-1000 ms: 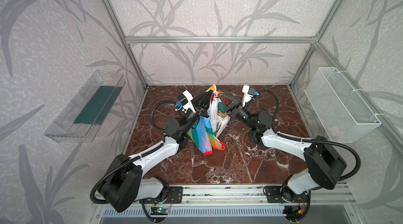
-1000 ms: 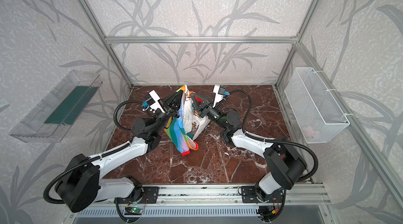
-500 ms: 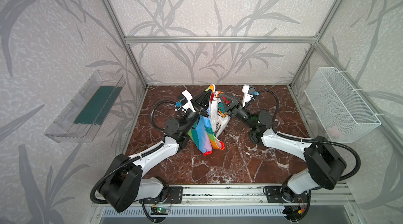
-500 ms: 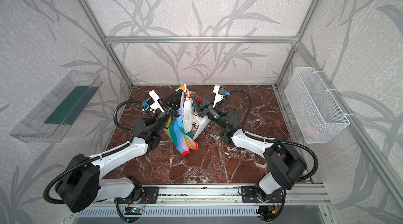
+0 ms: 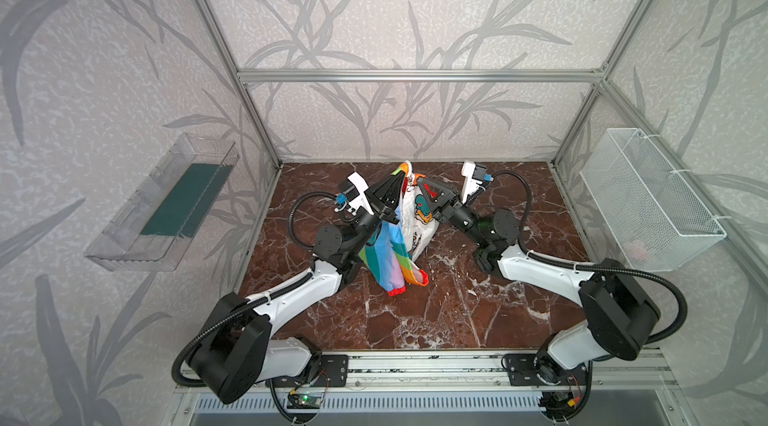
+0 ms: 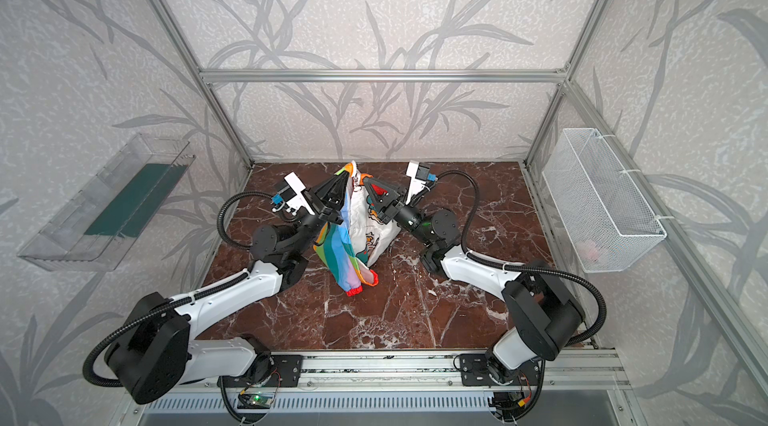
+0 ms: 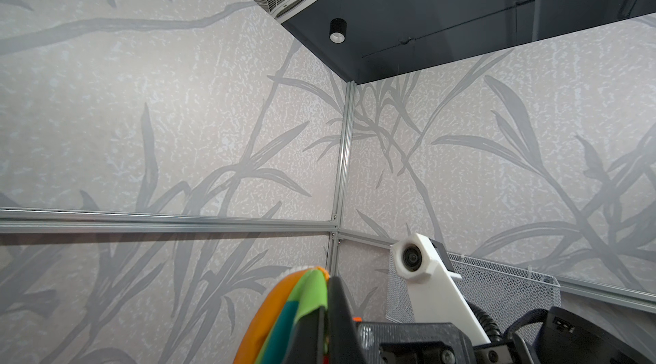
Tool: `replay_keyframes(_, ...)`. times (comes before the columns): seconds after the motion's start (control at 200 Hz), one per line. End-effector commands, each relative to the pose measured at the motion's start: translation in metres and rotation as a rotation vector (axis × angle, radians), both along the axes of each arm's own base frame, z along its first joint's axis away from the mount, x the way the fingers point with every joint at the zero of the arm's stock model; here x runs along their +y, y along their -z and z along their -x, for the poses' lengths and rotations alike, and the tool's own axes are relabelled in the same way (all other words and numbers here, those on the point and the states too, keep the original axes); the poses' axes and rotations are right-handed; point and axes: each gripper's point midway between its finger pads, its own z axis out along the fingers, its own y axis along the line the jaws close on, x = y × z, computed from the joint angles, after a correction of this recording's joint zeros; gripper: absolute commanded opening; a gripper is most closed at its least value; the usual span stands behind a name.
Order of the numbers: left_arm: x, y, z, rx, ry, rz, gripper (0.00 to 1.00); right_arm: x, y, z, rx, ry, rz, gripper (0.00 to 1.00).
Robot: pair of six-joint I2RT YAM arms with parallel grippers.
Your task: Zip up the jacket
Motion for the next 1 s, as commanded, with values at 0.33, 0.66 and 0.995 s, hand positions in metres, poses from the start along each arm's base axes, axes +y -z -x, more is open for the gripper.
replay_keyframes(0.33, 0.0120, -0.0184, 0.0123, -0.076, -0.035, 0.045, 0.00, -0.0146, -0.0419, 0.0192, -0.110, 0.007, -0.084, 0.00)
replay_keyframes(0.66, 0.0095, -0.0189, 0.0175, -0.085, -0.014, 0.037, 0.00, -0.0137, -0.0426, 0.0173, -0.106, 0.006, -0.087, 0.00)
replay_keyframes(0.995, 0.0054, -0.0167, 0.0175, -0.082, 0.003, 0.028, 0.00, -0.0143, -0.0455, 0.0166, -0.109, 0.010, -0.095, 0.00)
